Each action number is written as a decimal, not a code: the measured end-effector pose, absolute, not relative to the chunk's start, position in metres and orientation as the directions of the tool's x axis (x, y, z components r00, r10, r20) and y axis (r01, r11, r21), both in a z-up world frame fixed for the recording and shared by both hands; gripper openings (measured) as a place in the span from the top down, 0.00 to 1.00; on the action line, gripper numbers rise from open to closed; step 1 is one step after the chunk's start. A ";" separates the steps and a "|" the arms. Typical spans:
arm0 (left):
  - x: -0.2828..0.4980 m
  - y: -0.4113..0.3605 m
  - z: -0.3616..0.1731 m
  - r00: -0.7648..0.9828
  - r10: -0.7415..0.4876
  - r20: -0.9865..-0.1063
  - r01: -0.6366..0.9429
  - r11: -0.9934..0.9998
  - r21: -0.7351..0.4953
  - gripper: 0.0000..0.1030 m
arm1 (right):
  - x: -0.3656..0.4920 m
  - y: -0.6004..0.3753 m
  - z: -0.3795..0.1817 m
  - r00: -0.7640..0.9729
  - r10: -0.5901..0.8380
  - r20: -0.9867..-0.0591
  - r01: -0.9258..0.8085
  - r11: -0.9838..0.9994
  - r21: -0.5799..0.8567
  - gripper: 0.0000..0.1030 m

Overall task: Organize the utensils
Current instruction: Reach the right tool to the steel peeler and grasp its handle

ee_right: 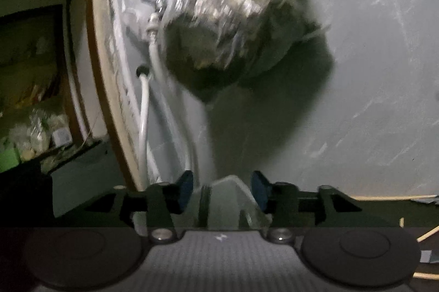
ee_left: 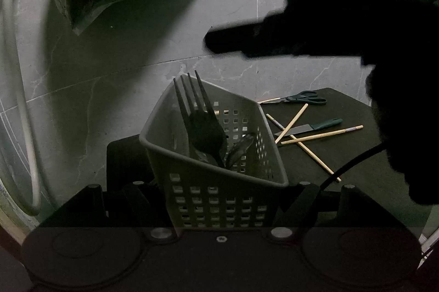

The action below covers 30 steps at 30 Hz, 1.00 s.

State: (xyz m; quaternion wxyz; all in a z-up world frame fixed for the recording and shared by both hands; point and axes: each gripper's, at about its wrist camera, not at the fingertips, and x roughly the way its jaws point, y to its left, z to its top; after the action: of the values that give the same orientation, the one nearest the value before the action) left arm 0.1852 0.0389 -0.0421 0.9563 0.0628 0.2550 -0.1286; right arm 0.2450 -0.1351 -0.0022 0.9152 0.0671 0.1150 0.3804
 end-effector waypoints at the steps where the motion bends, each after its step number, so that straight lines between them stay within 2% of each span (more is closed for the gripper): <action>1: 0.185 0.040 -0.042 0.837 -0.212 -0.504 0.275 0.960 0.054 0.26 | 0.245 -0.139 0.001 0.701 0.698 -0.150 -0.667 0.715 0.210 0.34; 2: 0.185 0.040 -0.042 0.838 -0.208 -0.505 0.271 0.961 0.054 0.26 | 0.246 -0.144 0.003 0.719 0.681 -0.141 -0.650 0.730 0.210 0.26; 4: 0.184 0.042 -0.042 0.839 -0.198 -0.506 0.261 0.964 0.055 0.26 | 0.250 -0.155 0.006 0.755 0.643 -0.132 -0.613 0.763 0.207 0.17; 7: 0.182 0.047 -0.042 0.842 -0.180 -0.509 0.240 0.969 0.055 0.26 | 0.259 -0.167 0.002 0.794 0.587 -0.160 -0.555 0.807 0.202 0.14; 11: 0.180 0.054 -0.041 0.845 -0.158 -0.511 0.217 0.975 0.056 0.26 | 0.282 -0.175 -0.012 0.796 0.542 -0.270 -0.491 0.838 0.237 0.04; 14: 0.179 0.057 -0.040 0.847 -0.149 -0.511 0.206 0.977 0.056 0.26 | 0.305 -0.172 -0.028 0.759 0.529 -0.381 -0.445 0.847 0.289 0.04; 18: 0.178 0.058 -0.040 0.848 -0.145 -0.509 0.200 0.978 0.055 0.26 | 0.330 -0.164 -0.051 0.707 0.535 -0.462 -0.410 0.843 0.348 0.04; 21: 0.178 0.058 -0.040 0.849 -0.144 -0.509 0.198 0.979 0.053 0.26 | 0.348 -0.155 -0.065 0.681 0.535 -0.501 -0.382 0.842 0.380 0.07; 23: 0.179 0.057 -0.040 0.849 -0.140 -0.509 0.193 0.980 0.052 0.26 | 0.359 -0.151 -0.074 0.665 0.510 -0.545 -0.340 0.857 0.387 0.19; 25: 0.178 0.057 -0.040 0.850 -0.138 -0.509 0.189 0.981 0.051 0.26 | 0.370 -0.147 -0.084 0.648 0.489 -0.584 -0.295 0.868 0.399 0.27; 26: 0.178 0.056 -0.040 0.850 -0.137 -0.508 0.189 0.981 0.051 0.26 | 0.375 -0.145 -0.088 0.637 0.475 -0.607 -0.270 0.875 0.401 0.34; 30: 0.178 0.056 -0.040 0.850 -0.137 -0.508 0.189 0.981 0.051 0.26 | 0.389 -0.141 -0.103 0.590 0.440 -0.677 -0.192 0.891 0.412 0.44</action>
State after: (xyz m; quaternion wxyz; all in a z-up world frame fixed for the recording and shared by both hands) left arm 0.1777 0.0559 -0.0397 0.9605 0.0496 0.2602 -0.0847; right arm 0.3886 -0.1407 -0.1035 0.8790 0.1492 0.4155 0.1800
